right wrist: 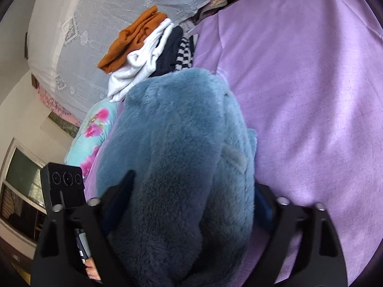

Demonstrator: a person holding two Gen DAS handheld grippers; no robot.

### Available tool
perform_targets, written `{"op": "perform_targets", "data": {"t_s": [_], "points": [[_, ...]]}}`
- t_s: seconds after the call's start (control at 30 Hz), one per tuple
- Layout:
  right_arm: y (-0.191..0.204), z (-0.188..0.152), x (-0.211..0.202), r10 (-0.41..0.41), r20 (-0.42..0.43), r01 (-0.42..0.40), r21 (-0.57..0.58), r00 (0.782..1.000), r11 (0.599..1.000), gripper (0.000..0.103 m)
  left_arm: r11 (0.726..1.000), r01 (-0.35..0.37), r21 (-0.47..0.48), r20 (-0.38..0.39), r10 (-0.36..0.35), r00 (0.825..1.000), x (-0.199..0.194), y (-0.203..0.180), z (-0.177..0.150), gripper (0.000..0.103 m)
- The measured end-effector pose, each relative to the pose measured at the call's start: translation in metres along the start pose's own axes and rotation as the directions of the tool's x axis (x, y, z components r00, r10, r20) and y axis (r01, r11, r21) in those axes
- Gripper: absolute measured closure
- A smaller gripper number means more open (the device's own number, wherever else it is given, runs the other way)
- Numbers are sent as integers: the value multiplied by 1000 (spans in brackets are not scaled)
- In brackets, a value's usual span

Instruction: Fold small clothes

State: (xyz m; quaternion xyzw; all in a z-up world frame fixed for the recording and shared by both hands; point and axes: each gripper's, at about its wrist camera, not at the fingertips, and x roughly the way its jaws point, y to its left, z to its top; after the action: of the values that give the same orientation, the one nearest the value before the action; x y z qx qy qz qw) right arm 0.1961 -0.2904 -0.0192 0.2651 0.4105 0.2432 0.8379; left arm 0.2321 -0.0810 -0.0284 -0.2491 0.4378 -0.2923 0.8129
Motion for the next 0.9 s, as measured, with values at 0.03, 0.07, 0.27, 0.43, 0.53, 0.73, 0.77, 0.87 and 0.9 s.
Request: {"op": "perform_targets", "data": {"t_s": [0.03, 0.07, 0.27, 0.43, 0.53, 0.73, 0.77, 0.87, 0.9], "points": [[2, -2, -1, -9, 10, 9, -14, 1000, 1000, 36, 1000, -2, 7, 6, 2, 1000, 0, -2, -1, 3], [9, -6, -4, -29, 32, 30, -54, 999, 998, 38, 1000, -5, 16, 8, 5, 1000, 0, -4, -2, 8], [50, -14, -16, -87, 142, 116, -215, 986, 970, 49, 994, -46, 99, 52, 42, 998, -13, -22, -8, 24], [90, 2, 0, 1, 145, 34, -235, 989, 971, 49, 982, -92, 166, 139, 70, 988, -56, -32, -4, 24], [112, 11, 23, 25, 134, 7, -235, 991, 972, 49, 977, -137, 164, 197, 104, 975, -89, -22, 8, 24], [110, 13, 91, -57, 45, 63, -154, 997, 986, 50, 979, -184, 91, 221, 160, 962, -114, 25, 31, 23], [98, 8, 107, -93, 12, 94, -133, 996, 987, 49, 980, -189, 57, 202, 174, 964, -109, 40, 32, 21], [74, 7, 113, -12, -11, 11, -47, 1000, 999, 40, 974, -223, -37, 116, 226, 967, -81, 84, 28, 5], [74, 9, 111, -13, -10, 12, -51, 1000, 999, 40, 983, -168, -74, 112, 176, 978, -77, 98, 28, 4]]}}
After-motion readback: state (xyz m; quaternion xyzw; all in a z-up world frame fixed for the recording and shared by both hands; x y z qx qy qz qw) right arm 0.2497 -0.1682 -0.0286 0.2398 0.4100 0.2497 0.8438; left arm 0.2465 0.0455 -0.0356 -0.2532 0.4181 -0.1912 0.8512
